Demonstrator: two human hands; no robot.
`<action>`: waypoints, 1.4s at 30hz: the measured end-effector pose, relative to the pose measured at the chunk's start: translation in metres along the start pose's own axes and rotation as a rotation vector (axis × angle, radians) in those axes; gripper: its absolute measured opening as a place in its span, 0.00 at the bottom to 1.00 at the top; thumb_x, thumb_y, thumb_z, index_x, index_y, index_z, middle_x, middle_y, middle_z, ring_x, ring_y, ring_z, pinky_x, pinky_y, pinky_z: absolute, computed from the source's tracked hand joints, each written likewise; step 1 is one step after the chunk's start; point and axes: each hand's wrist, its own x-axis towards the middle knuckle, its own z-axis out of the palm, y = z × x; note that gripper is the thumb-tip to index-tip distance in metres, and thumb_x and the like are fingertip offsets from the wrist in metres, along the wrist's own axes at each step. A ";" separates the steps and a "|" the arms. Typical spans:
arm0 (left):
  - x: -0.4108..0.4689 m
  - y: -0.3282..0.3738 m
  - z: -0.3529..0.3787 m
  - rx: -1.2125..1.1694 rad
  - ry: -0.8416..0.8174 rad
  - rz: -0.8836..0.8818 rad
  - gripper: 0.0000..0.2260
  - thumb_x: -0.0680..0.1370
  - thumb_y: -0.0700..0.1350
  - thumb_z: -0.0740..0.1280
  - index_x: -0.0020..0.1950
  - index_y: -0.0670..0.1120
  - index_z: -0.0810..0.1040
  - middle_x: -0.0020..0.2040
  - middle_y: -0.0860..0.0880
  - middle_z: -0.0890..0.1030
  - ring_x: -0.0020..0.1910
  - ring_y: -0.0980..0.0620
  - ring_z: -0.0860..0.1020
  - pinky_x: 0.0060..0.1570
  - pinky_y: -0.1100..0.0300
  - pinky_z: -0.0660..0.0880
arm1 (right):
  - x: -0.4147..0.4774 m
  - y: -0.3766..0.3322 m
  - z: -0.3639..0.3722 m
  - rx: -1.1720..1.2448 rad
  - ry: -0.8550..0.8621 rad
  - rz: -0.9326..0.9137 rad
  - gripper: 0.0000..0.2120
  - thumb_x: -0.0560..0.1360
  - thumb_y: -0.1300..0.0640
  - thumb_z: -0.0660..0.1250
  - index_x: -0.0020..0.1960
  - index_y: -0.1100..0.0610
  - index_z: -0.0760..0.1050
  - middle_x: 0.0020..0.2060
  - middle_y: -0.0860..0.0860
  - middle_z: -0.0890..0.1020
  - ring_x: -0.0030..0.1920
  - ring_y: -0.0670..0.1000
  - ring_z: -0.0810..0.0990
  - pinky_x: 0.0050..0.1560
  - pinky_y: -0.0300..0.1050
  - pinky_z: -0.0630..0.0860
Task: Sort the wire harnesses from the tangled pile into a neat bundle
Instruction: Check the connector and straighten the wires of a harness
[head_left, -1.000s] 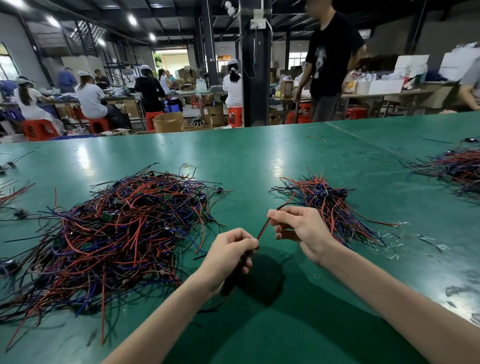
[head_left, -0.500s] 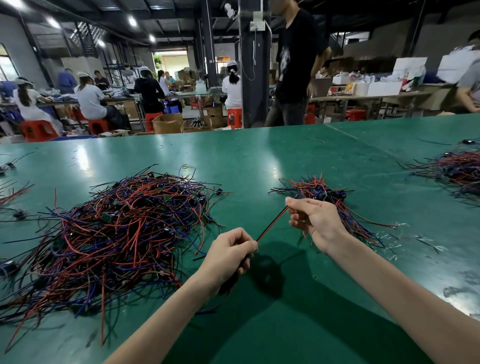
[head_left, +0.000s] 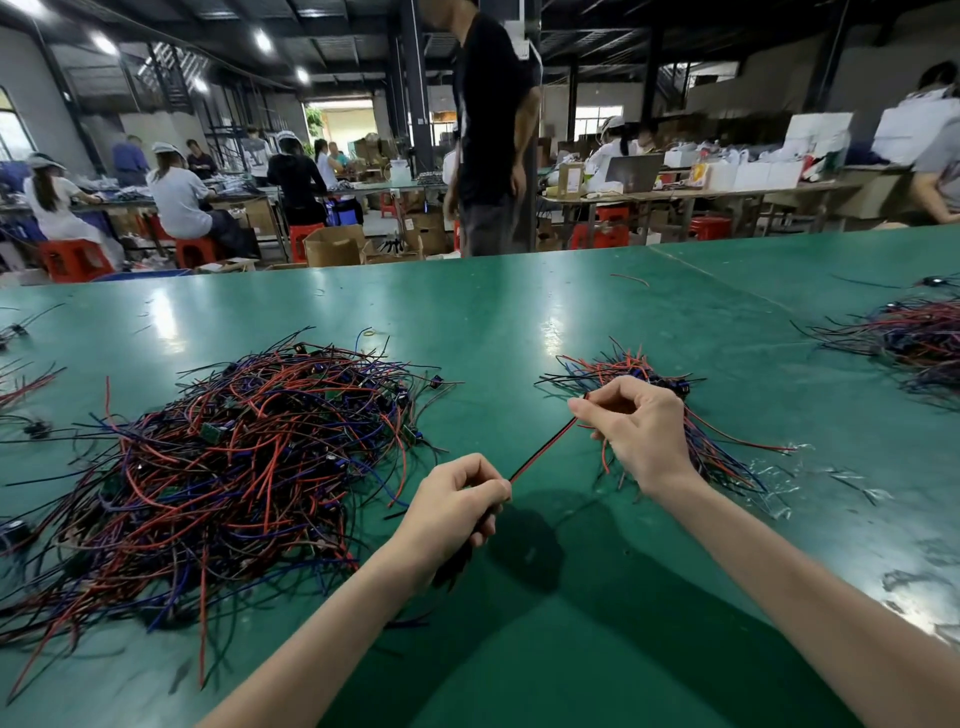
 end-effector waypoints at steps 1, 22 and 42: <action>0.000 0.000 0.000 -0.005 0.001 -0.002 0.10 0.74 0.35 0.65 0.34 0.44 0.72 0.27 0.47 0.71 0.24 0.52 0.69 0.22 0.64 0.63 | 0.000 0.001 -0.001 -0.078 0.008 -0.123 0.10 0.66 0.63 0.77 0.32 0.58 0.77 0.28 0.52 0.79 0.29 0.49 0.75 0.32 0.37 0.74; 0.005 -0.003 -0.008 -0.002 -0.008 -0.001 0.10 0.75 0.36 0.65 0.34 0.44 0.72 0.26 0.49 0.72 0.23 0.54 0.70 0.21 0.64 0.64 | 0.000 -0.019 -0.003 0.715 -0.251 0.572 0.11 0.76 0.60 0.65 0.36 0.62 0.74 0.25 0.53 0.79 0.24 0.47 0.78 0.26 0.36 0.76; 0.004 -0.003 -0.010 -0.042 -0.044 -0.037 0.10 0.76 0.35 0.65 0.35 0.43 0.72 0.27 0.49 0.72 0.24 0.54 0.70 0.21 0.65 0.64 | 0.001 -0.018 -0.005 0.702 -0.293 0.573 0.08 0.76 0.61 0.65 0.38 0.60 0.71 0.28 0.55 0.81 0.19 0.42 0.70 0.17 0.32 0.63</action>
